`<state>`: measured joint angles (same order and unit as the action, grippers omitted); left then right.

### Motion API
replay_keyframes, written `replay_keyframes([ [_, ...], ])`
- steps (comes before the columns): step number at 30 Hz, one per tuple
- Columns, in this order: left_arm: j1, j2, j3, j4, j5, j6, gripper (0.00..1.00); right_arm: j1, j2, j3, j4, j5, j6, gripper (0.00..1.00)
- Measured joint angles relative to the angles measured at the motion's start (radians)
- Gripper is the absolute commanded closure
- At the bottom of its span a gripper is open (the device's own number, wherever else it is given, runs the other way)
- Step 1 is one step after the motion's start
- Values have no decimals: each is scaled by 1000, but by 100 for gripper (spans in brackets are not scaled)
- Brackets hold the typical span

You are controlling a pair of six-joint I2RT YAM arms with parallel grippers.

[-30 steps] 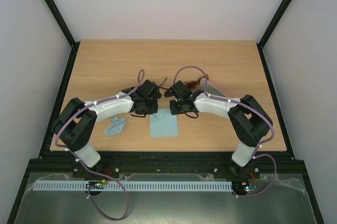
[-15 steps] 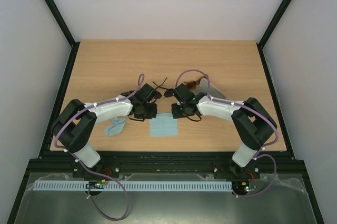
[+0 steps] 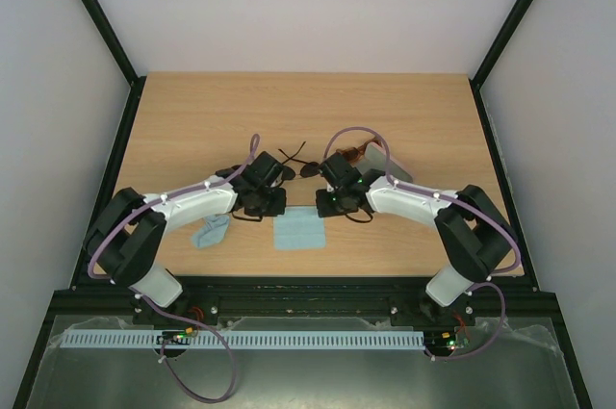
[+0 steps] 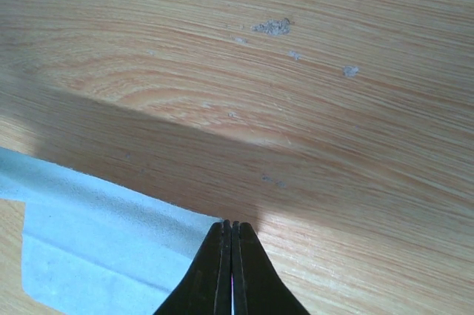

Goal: Organize the sunglasses
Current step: Fold the glasses cleaning cloth at the center of the board.

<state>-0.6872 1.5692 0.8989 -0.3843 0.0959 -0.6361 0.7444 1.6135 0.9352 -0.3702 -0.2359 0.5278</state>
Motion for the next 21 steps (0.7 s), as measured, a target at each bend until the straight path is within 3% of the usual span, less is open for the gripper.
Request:
replay_keyframes([
  [21,-40,-2,-37,0,20,0,98,0,-4,-55,-8,-75,0,99],
])
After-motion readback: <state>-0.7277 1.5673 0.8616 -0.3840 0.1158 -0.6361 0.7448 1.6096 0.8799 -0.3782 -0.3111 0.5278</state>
